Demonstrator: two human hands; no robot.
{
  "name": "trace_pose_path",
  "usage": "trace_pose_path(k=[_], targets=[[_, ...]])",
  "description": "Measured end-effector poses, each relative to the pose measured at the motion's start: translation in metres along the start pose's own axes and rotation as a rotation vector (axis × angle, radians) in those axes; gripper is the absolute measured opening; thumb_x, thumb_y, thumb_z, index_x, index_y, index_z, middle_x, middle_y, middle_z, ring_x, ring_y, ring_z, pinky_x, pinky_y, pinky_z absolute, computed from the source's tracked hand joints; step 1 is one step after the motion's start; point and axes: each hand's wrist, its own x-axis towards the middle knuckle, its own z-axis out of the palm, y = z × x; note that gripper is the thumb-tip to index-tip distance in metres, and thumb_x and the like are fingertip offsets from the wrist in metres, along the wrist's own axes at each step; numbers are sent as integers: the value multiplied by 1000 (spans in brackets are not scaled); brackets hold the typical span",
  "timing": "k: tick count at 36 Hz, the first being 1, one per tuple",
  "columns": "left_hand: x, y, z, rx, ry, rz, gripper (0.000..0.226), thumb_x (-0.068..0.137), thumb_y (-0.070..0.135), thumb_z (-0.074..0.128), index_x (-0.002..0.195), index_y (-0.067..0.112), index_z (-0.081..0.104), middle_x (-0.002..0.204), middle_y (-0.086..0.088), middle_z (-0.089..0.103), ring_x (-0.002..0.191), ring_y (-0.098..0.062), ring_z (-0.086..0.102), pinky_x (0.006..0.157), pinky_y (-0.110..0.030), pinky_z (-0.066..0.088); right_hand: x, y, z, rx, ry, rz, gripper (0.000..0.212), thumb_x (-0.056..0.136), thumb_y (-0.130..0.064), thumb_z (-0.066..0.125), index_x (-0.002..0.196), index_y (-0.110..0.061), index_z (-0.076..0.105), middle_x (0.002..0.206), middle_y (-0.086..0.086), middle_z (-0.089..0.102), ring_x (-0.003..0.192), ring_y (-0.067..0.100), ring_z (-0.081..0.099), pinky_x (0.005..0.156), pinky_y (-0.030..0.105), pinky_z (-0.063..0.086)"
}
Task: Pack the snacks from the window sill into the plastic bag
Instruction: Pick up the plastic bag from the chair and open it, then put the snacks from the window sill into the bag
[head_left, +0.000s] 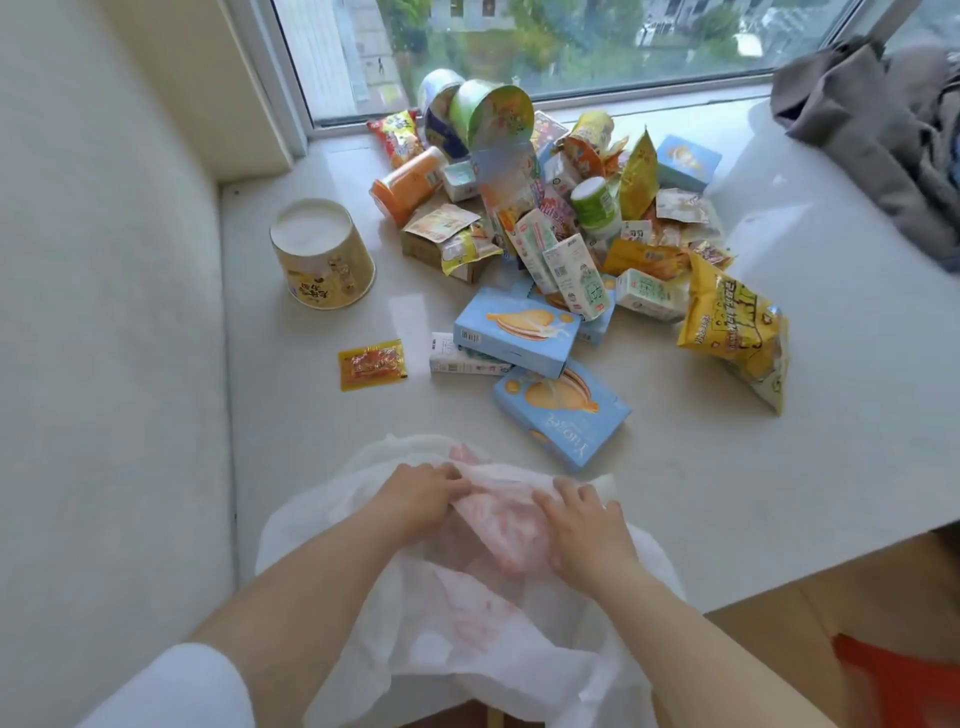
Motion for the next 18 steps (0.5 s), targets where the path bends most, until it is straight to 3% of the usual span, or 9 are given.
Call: trace_pose_path(k=[3, 6, 8, 10, 12, 14, 16, 18], targets=[[-3, -6, 5, -152, 30, -5, 26, 96, 28, 36, 116, 29, 52, 119, 1, 57, 104, -27, 55, 78, -32, 37, 3, -1, 2, 67, -98, 49, 28, 91, -21, 43, 118, -21, 48, 122, 5, 54, 111, 27, 51, 83, 35, 41], [-3, -12, 3, -160, 67, -20, 27, 97, 29, 36, 118, 27, 52, 118, 0, 58, 105, -26, 55, 78, -32, 38, 7, 3, -5, 359, -131, 196, 24, 94, -30, 40, 104, -19, 59, 113, 8, 63, 104, 29, 58, 72, 29, 39], [0, -13, -3, -131, 157, -41, 29, 99, 30, 35, 123, 25, 49, 121, 1, 53, 98, -28, 57, 72, -32, 39, 11, 8, -14, 393, -81, 284, 24, 95, -31, 40, 104, -19, 58, 109, 8, 65, 100, 29, 59, 69, 29, 38], [1, -10, -7, -63, 259, -59, 35, 95, 23, 42, 129, 27, 47, 126, 0, 49, 97, -28, 57, 74, -34, 40, 15, 8, -24, 262, 113, 292, 18, 90, -24, 48, 105, -16, 56, 101, 8, 65, 90, 30, 61, 67, 32, 41], [6, -4, -9, 87, 388, -30, 60, 76, 13, 57, 132, 34, 49, 132, -1, 51, 109, -26, 56, 88, -36, 39, 19, 2, -32, 116, 347, 188, 19, 69, -10, 66, 88, -14, 64, 83, 7, 63, 71, 30, 61, 59, 34, 42], [11, 1, -10, 208, 386, 18, 72, 74, 15, 55, 140, 40, 39, 148, 0, 39, 130, -25, 44, 108, -46, 29, 23, -5, -35, 62, 539, -6, 14, 61, -12, 64, 73, -18, 67, 73, 2, 62, 63, 25, 59, 56, 32, 42], [22, -4, 3, 233, 156, 17, 65, 92, 21, 37, 149, 39, 10, 159, 4, 0, 146, -26, 4, 114, -54, -1, 29, -6, -28, 21, 406, -160, 21, 60, -19, 71, 81, -22, 70, 80, 0, 64, 72, 23, 62, 59, 29, 47], [29, -6, 9, 167, -110, -46, 56, 99, 26, 26, 149, 39, 6, 159, 5, -7, 145, -27, -8, 111, -57, -11, 34, -4, -17, 52, -4, -191, 45, 76, -31, 67, 120, -26, 60, 110, 3, 60, 102, 25, 58, 76, 33, 47]])
